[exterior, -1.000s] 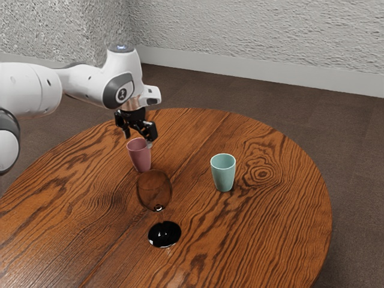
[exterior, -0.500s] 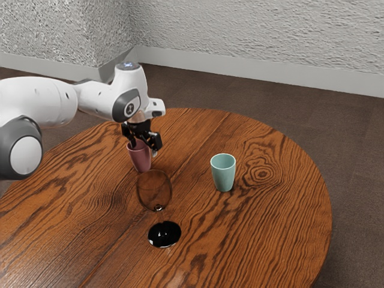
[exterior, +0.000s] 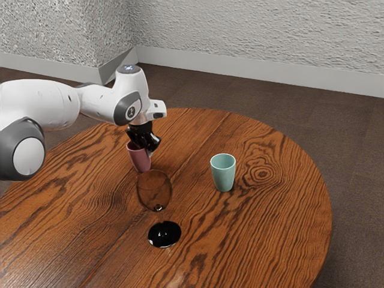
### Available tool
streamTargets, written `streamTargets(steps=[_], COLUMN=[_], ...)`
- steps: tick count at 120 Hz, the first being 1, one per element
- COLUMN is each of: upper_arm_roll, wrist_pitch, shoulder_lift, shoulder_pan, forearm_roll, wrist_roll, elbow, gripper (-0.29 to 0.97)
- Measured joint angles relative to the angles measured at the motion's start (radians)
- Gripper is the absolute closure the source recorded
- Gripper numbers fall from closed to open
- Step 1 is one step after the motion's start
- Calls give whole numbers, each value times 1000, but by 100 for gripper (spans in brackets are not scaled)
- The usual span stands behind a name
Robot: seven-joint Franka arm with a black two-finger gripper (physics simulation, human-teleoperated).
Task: Place the left cup onto the right cup
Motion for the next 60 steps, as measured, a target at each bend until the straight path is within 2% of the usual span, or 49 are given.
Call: streamTargets(steps=[18,34,60], upper_arm_roll=[0,-9,-96], wrist_pitch=[6,3,-69], shoulder_lift=[1,-5,-36], shoulder_pan=[0,0,-5], forearm_roll=[-3,-3,26], wrist_roll=[0,-1,-24], elbow=[0,13,88], gripper=[72,75,77])
